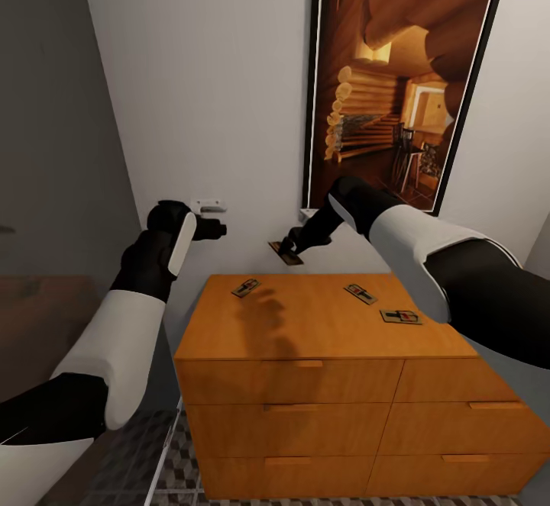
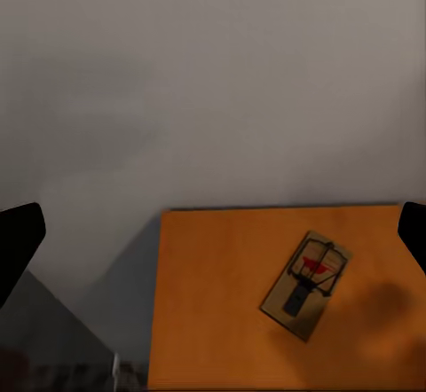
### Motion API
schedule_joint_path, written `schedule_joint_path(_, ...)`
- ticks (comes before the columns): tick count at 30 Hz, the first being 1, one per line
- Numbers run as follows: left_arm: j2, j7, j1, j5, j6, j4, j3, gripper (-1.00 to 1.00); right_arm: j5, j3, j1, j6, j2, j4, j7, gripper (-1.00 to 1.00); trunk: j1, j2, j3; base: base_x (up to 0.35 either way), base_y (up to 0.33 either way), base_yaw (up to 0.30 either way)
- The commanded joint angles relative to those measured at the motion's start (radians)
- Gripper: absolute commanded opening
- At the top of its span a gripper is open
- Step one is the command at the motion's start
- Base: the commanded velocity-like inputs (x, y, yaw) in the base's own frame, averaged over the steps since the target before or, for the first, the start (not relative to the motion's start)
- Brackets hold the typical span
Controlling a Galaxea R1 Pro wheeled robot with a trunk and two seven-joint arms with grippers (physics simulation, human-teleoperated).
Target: Take the four mousetraps from the cabinet in the bathroom and place them on the bathroom floor. Make sure all four end up on the same floor surface, and ensure that at least two of them are either under or directly next to the same bathroom sink.
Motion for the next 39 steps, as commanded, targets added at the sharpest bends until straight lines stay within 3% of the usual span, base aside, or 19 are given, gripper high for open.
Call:
schedule_joint_path(1,0.0,0.01,-0.001,0.01,0.003,-0.001,-0.001,1.0,0.004,0.004,-0.001,0.003,0.0,-0.001,0.006,-1.0,0.0,-0.001,-0.001,0.0,0.0,0.0)
schedule_joint_path(15,0.002,0.01,-0.003,0.01,0.003,0.018,-0.001,1.0,0.026,0.013,-0.007,0.003,0.006,-0.035,0.006,-1.0,0.0,-0.001,-0.001,0.0,0.0,0.0)
schedule_joint_path(32,0.0,0.011,-0.004,0.009,0.003,0.047,-0.001,1.0,0.03,0.019,-0.004,0.003,0.004,-0.262,0.006,-1.0,0.0,-0.001,-0.001,0.0,0.0,0.0)
schedule_joint_path(39,0.0,0.011,-0.004,0.011,0.003,0.074,-0.001,1.0,0.033,0.044,-0.004,0.003,0.003,-0.342,0.006,-1.0,0.0,-0.001,-0.001,0.0,0.0,0.0)
